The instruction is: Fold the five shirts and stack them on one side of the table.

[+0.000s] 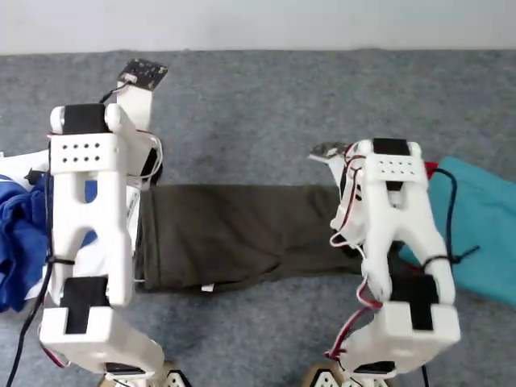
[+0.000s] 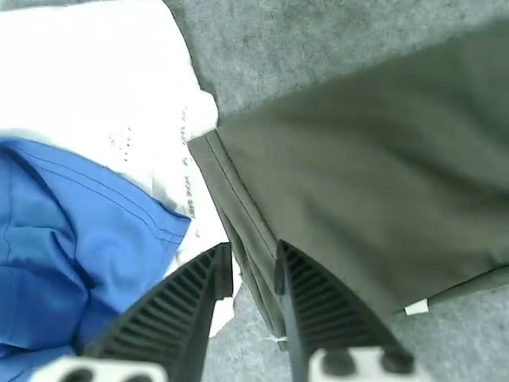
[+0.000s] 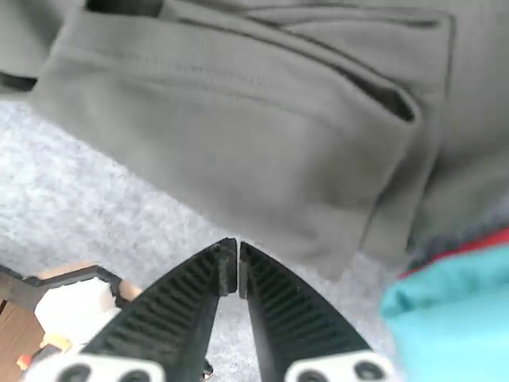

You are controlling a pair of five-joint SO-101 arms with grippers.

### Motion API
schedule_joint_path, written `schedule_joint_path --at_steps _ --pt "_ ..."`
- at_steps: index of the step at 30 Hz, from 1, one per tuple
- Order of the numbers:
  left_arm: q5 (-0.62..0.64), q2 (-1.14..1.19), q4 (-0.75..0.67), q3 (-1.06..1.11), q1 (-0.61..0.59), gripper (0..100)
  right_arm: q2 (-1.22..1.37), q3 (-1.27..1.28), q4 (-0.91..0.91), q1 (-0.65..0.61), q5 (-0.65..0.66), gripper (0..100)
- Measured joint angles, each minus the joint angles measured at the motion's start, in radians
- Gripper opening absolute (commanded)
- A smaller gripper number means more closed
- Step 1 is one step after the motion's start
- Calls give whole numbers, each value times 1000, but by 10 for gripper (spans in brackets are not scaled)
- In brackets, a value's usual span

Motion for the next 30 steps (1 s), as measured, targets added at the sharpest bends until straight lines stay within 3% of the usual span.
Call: schedule_joint_path --at_steps 5,13,19,26,30 --pt "25 133 0 32 -21 237 -192 2 60 49 -5 12" --pt "32 307 0 32 -55 242 -427 2 104 178 -5 13" --pt "28 425 -18 32 -91 242 -486 2 104 288 2 12" --pt "26 542 -55 31 -103 238 -493 2 104 440 104 12" --pt "51 574 -66 15 -100 160 -493 2 104 509 157 12"
